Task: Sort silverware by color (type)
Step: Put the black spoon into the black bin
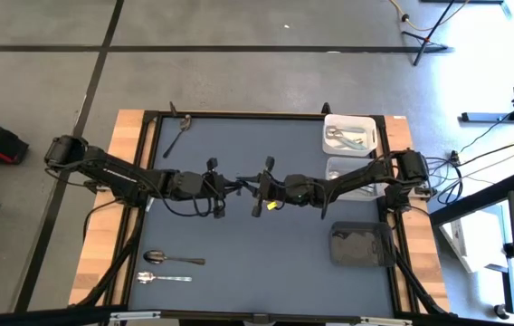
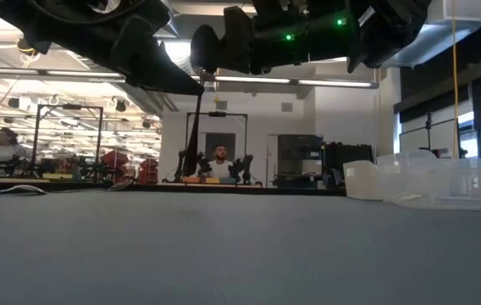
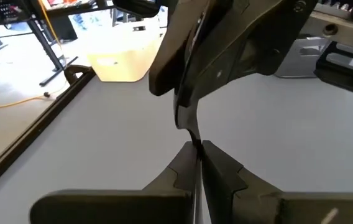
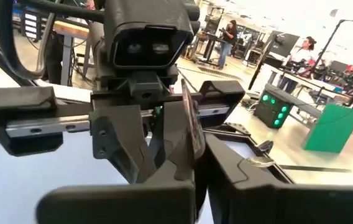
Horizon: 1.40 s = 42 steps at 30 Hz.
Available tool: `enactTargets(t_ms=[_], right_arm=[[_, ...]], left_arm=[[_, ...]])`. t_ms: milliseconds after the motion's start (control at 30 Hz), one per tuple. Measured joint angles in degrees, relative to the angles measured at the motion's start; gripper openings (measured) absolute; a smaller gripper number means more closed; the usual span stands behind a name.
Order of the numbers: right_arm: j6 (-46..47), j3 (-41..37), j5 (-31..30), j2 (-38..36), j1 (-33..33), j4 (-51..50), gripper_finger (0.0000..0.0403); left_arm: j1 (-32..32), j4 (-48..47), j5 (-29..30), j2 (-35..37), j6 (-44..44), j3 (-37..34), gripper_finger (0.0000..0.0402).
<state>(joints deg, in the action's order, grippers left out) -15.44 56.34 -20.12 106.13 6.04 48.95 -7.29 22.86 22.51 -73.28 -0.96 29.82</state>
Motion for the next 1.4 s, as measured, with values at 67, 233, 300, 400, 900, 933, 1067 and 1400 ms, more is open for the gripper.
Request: enactTargets(t_ms=[67, 233, 300, 400, 900, 933, 1067, 1400], right_arm=[[-0.24, 0.00, 0.00, 0.00, -0.02, 0.02, 0.0013], [-1.94, 0.00, 0.11, -0.08, 0.00, -0.28, 0.0004], [-3.07, 0.00, -0.01, -1.01, 0.00, -1.99, 0.0006], [-3.29, 0.00, -0.50, -4.23, -0.02, -6.56, 0.0006], [5.28, 0.02, -0.26, -27.91, 0.00, -50.49, 0.0002], [6.31, 0.02, -0.04, -29.57, 0.07, -52.67, 0.0002], [9.18, 0.29, -0.47, -35.86, 1.41, -61.28, 0.0001], [23.18, 13.31, -5.82, -39.95, 8.60, -92.81, 0.0001]], left_arm=[[0.00, -0.23, -0.13, 0.00, 0.38, 0.00, 0.0012], [0.00, -0.67, -1.25, 0.00, -0.73, 0.01, 0.0031], [0.00, -1.69, -1.48, 0.03, -0.99, 0.02, 0.0051], [-0.04, -4.40, -4.58, 1.73, -1.13, 0.02, 0.0086], [-0.04, -18.08, -6.98, 9.56, -0.85, 0.04, 0.0132], [-0.04, -18.31, -7.00, 9.49, -0.86, 0.04, 0.0132], [-0.04, -18.22, -6.99, 9.53, -0.79, 0.04, 0.0132], [-0.04, -19.71, -6.98, 9.51, -0.75, 0.04, 0.0132]])
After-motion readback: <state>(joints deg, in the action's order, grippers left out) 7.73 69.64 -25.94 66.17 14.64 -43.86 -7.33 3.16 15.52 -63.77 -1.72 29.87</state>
